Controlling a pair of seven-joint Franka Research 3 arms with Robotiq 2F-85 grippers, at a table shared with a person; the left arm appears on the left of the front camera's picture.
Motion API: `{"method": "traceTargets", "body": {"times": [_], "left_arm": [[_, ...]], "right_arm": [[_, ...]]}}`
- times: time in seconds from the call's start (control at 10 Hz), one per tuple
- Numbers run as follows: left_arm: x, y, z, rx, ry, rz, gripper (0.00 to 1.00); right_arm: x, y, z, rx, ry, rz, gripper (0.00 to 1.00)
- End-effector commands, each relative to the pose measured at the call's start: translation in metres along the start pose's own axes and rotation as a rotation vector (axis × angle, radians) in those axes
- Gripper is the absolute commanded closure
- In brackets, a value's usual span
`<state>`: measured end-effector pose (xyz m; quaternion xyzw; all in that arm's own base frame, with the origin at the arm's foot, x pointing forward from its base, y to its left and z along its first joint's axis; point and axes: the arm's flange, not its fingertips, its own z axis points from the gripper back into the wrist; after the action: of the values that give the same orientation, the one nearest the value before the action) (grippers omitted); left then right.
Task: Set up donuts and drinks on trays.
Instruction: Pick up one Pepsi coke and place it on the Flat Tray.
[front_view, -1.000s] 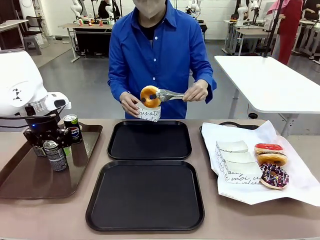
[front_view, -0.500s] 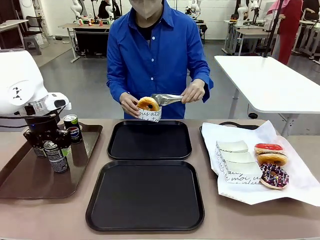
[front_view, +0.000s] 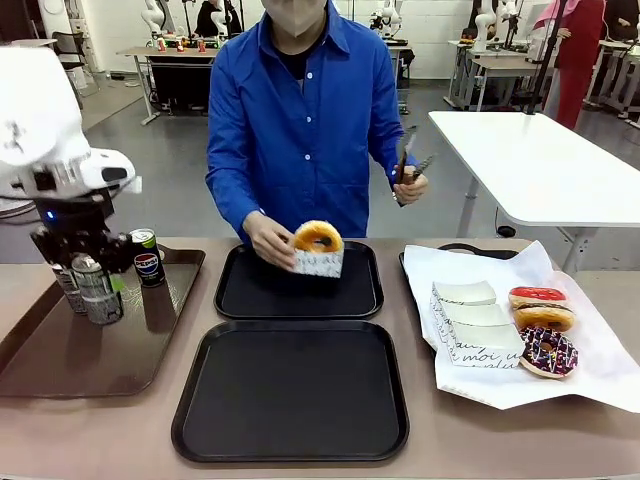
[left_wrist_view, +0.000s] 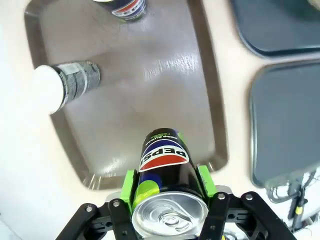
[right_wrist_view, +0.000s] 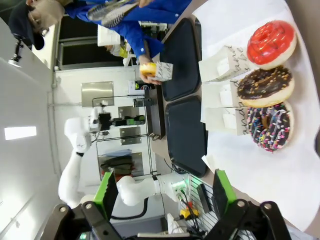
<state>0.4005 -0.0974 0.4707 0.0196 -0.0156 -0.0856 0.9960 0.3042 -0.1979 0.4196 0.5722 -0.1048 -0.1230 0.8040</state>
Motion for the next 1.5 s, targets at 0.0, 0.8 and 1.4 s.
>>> {"method": "traceTargets", "body": {"times": [0.0, 0.8, 1.4], "left_arm": [[-0.026, -0.008, 0.044, 0.035, -0.035, -0.037, 0.6], [-0.041, -0.014, 0.066, 0.022, -0.052, -0.036, 0.6], [0.02, -0.106, 0.053, 0.049, -0.117, -0.196, 0.41]], "right_arm": [[0.001, 0.0, -0.002, 0.01, -0.002, 0.002, 0.0], [0.001, 0.0, -0.002, 0.01, -0.002, 0.002, 0.0], [0.001, 0.0, -0.002, 0.01, -0.002, 0.002, 0.0]]}}
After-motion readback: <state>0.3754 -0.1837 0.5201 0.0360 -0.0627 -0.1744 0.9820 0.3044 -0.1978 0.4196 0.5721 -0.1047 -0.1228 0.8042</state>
